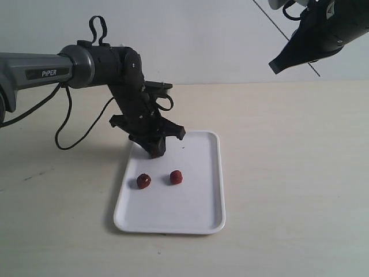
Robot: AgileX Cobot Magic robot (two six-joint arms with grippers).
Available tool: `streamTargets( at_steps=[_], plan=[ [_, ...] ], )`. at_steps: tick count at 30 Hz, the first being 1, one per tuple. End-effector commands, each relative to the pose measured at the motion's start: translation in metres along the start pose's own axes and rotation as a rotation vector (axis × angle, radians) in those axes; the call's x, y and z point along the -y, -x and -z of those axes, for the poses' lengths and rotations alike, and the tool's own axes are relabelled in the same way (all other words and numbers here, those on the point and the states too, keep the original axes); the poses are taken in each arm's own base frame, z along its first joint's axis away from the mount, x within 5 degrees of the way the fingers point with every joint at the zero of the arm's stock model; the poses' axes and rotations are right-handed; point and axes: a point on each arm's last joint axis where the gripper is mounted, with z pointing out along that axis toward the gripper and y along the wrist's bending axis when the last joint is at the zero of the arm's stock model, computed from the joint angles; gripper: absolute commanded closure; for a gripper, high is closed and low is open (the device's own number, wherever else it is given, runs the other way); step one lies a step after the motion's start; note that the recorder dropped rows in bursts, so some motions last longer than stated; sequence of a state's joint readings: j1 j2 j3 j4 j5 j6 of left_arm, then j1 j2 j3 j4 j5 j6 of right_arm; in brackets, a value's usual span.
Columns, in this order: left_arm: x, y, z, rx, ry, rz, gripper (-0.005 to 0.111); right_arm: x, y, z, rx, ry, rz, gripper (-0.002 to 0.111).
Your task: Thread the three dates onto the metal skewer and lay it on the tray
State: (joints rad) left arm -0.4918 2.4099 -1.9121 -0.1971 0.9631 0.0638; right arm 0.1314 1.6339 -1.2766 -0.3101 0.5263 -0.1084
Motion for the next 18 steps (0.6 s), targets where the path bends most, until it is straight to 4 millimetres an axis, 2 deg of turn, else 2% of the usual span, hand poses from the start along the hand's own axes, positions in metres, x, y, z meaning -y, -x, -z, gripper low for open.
streamTargets(
  at_steps=[1,8,15,18],
  plan=[
    [-0.006,0.003,0.025,0.019,-0.045,0.021,0.08,0.001,0.0,-0.001,0.016,-0.001,-0.002,0.108],
    [-0.033,0.011,0.068,0.131,-0.301,0.113,0.08,-0.005,-0.002,-0.02,0.013,0.017,0.055,0.108],
    [-0.084,0.004,0.103,0.192,-0.631,0.209,0.08,-0.017,-0.009,-0.04,-0.02,0.104,0.205,0.108],
    [-0.108,0.005,0.115,0.285,-0.694,0.24,0.08,-0.024,-0.011,-0.043,-0.023,0.178,0.28,0.108]
  ],
)
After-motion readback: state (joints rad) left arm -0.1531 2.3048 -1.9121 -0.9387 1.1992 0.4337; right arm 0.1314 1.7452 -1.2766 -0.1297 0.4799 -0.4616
